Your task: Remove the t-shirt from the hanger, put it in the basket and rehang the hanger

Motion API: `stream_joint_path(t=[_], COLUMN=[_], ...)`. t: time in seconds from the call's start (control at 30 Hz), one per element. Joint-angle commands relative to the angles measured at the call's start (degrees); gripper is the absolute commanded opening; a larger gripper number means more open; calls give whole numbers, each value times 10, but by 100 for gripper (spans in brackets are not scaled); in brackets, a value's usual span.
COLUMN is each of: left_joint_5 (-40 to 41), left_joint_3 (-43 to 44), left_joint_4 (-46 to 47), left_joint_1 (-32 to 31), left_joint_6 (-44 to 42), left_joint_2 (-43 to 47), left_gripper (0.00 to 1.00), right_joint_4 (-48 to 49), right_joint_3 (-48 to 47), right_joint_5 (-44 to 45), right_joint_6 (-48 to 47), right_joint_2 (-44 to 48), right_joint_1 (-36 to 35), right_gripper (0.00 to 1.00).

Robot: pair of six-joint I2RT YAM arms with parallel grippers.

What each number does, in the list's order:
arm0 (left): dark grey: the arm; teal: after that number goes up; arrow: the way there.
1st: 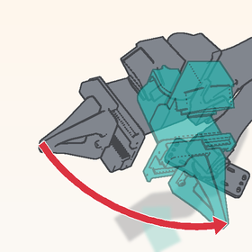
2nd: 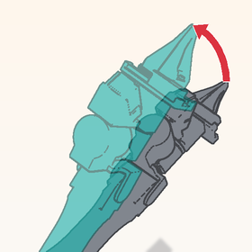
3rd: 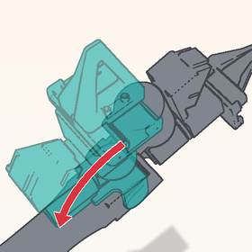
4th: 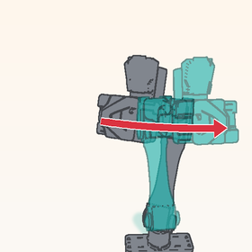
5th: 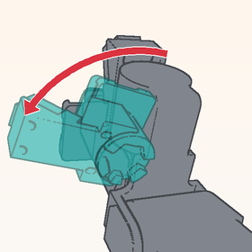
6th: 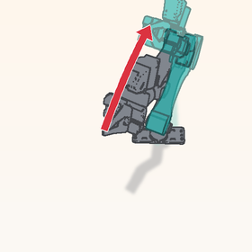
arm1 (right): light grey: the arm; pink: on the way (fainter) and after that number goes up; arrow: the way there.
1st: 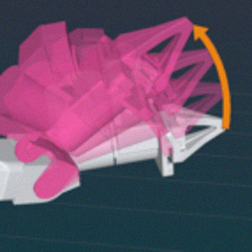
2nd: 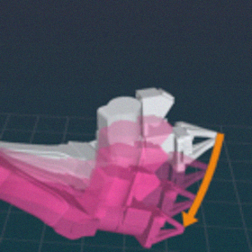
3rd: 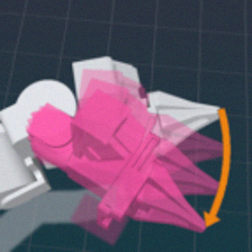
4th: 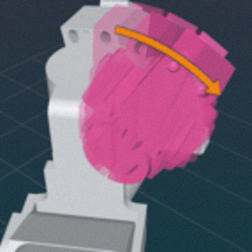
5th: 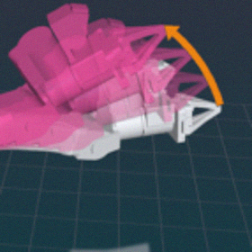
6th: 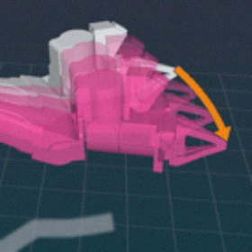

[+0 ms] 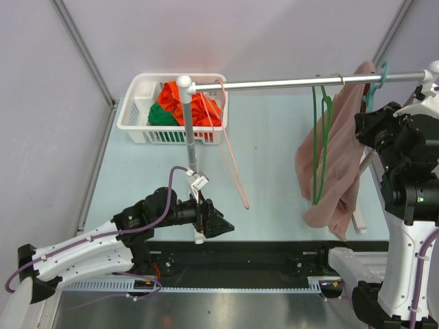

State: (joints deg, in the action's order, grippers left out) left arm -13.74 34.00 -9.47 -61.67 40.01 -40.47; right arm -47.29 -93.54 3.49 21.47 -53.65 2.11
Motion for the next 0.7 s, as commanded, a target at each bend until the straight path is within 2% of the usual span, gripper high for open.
stream_joint_path(t=[0.0,0.2,0.4,0.57,0.67], left_joint_5=[9,4,-3,-14,-11], left_joint_3=[16,17,14,8,-2], left_joint_4=[5,13,33,62,92], left_joint_1=[-3,-3,-4,-4,-6], left_joint_6=[-7,-10,-13,-13,-10], left_joint_2=[10,-4,-19,-24,-18], left_gripper=[89,89,89,90,91], right_joint_4=[67,77,16,-37,-44], right_joint_3=[-16,-21,-18,47,110], right_joint_5=[-52,-45,-36,-17,-45], right_joint_6=[4,-6,37,80,123], right_joint_2=[39,73,97,141,183], right_joint_1=[3,3,-5,-16,-17], right_gripper=[0,0,0,0,0])
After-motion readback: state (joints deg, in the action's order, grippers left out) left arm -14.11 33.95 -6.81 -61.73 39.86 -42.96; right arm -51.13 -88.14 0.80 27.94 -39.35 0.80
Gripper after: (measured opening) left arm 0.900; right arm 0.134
